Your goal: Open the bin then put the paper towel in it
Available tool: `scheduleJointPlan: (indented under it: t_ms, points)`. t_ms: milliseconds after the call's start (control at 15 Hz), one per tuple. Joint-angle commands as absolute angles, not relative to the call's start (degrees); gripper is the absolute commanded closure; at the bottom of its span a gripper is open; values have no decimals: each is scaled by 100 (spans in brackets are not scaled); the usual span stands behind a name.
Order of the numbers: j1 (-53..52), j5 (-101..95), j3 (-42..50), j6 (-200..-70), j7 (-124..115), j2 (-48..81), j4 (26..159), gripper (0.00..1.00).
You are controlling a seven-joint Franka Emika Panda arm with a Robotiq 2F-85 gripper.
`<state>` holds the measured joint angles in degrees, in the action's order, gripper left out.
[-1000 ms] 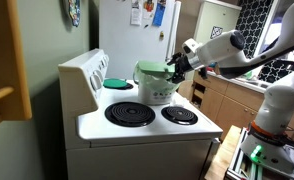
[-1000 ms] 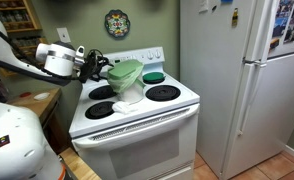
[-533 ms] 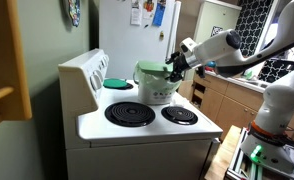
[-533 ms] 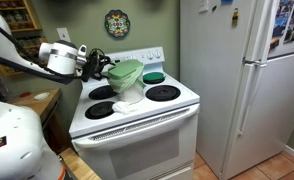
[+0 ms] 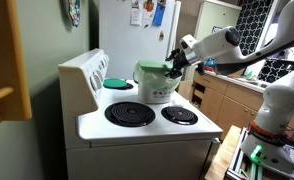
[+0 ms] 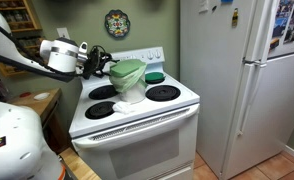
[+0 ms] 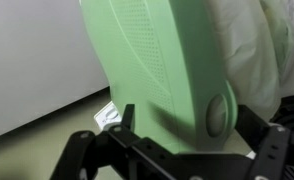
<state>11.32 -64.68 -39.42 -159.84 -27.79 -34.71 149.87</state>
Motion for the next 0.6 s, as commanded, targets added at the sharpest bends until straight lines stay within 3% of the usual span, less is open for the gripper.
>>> scheduleJointPlan:
  t_ms: [0,533]
  points:
    - [1056,-6371,-3740,-15887,-2528,-3594,14975,0]
    - [1063,-6241,-3405,-15737,-2319,-3636,14654,0]
